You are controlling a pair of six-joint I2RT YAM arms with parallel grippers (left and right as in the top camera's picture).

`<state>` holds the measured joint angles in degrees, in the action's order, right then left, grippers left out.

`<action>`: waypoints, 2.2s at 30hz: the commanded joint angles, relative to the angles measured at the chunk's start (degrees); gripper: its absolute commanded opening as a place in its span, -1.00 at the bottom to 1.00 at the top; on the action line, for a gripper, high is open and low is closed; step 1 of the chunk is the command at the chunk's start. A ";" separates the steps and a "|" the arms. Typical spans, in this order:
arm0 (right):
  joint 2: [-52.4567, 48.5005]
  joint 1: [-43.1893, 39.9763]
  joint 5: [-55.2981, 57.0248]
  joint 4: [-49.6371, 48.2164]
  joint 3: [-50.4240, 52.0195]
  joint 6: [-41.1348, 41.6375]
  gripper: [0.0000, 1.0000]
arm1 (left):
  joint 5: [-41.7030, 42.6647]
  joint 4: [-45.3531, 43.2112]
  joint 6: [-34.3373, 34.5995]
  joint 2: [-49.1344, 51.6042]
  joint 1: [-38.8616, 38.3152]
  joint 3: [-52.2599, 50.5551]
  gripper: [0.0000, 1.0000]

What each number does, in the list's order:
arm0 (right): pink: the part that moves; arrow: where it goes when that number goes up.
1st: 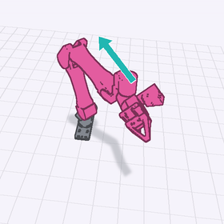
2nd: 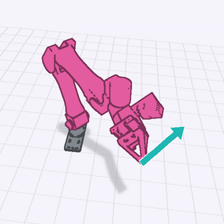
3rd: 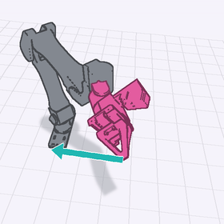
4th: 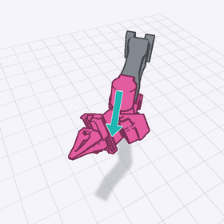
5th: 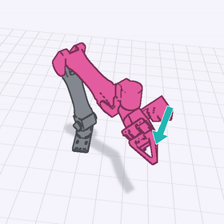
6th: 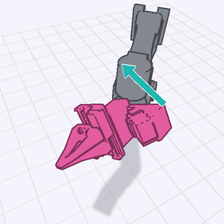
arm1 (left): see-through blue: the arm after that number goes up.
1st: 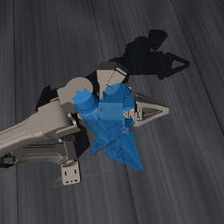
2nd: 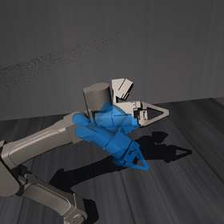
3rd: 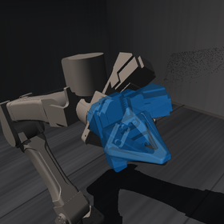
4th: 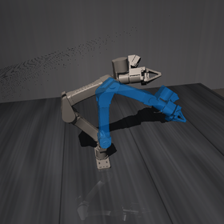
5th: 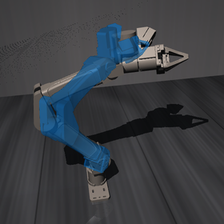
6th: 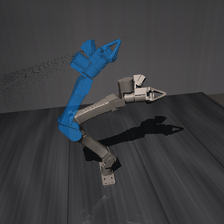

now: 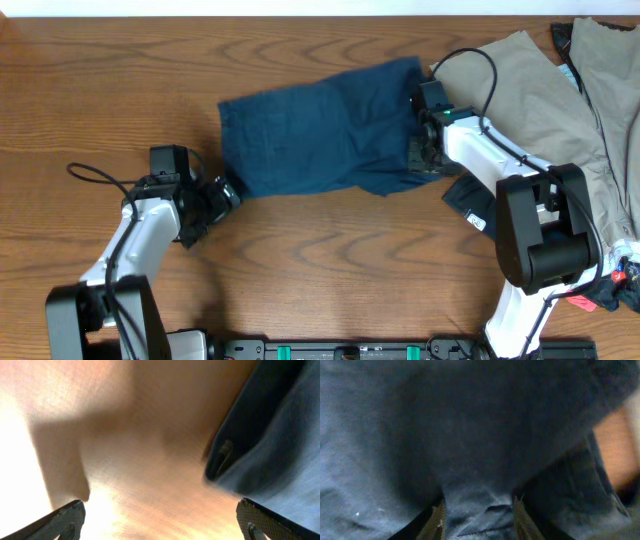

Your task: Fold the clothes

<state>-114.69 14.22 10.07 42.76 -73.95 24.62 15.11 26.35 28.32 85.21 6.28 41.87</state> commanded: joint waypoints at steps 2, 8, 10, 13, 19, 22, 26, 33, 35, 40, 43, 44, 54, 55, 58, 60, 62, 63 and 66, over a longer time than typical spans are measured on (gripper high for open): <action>-3.08 -2.25 8.68 3.23 3.04 0.66 0.00 | 1.27 -7.26 -3.04 -4.55 0.20 0.48 0.95; 5.09 -1.46 8.57 5.70 3.04 0.61 0.18 | 9.49 -16.59 -2.99 -1.53 0.13 0.48 0.96; 9.29 -1.05 8.52 6.05 3.04 0.61 0.29 | 10.51 -18.88 -2.97 1.05 0.13 0.48 0.96; 15.19 -0.79 7.13 6.67 3.04 0.57 0.40 | 14.47 -23.02 -2.99 4.79 0.13 0.48 0.96; 25.07 -0.74 0.79 7.41 3.04 -1.62 0.45 | 20.24 -30.77 -1.49 14.01 -1.09 1.53 0.96; 27.36 -0.66 -0.96 7.78 3.04 -1.60 0.46 | 20.35 -30.71 -1.49 18.16 -2.43 2.95 0.96; 28.68 -0.66 -1.77 8.07 3.04 -1.81 0.50 | 22.21 -30.75 -1.51 21.84 -5.07 3.82 0.96; 27.71 -0.66 -2.40 7.34 3.04 -3.98 0.54 | 22.38 -24.96 -5.40 22.16 -8.50 3.80 0.62; 27.36 -0.66 -3.28 6.93 3.08 -4.13 0.49 | 22.36 -22.10 -5.46 22.14 -8.22 3.82 -0.27; 27.21 -0.66 -6.25 5.64 3.15 -6.12 0.06 | 22.36 -13.66 -6.34 20.65 -6.21 3.82 -0.88; 26.77 -0.63 -14.16 3.74 3.15 -10.27 -0.30 | 22.36 -8.00 -8.79 17.42 -5.16 3.82 -0.88; 26.49 -0.55 -16.39 3.39 3.15 -10.95 -0.41 | 22.34 -6.36 -9.51 16.00 -4.96 3.82 -0.88; 17.14 5.73 -28.55 0.17 3.17 -11.63 -0.98 | 21.53 8.09 -9.88 -6.75 -4.96 3.89 -0.88; 15.72 6.93 -29.49 -0.61 3.17 -11.61 -0.98 | 21.53 8.92 -9.86 -8.70 -4.96 3.89 -0.88; 11.02 11.23 -30.05 -3.67 3.17 -11.39 -0.98 | 21.55 11.78 -9.62 -14.91 -4.96 4.02 -0.88; 7.43 14.53 -31.78 -6.21 3.17 -11.39 -0.98 | 21.55 12.44 -9.62 -18.18 -4.96 4.09 -0.88; 3.91 17.94 -36.35 -8.96 3.17 -11.41 -0.98 | 21.55 12.13 -9.09 -20.76 -4.96 4.22 -0.88; 2.45 19.41 -38.21 -10.12 3.17 -11.39 -0.98 | 21.55 11.98 -8.22 -21.66 -4.96 4.35 -0.88; -2.36 24.70 -41.59 -14.01 3.15 -9.66 -0.98 | 22.01 11.52 -6.25 -23.65 -4.96 5.62 -0.88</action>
<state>-113.45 34.44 -24.86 30.22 -70.70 14.02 36.88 38.46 20.21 63.37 1.23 45.63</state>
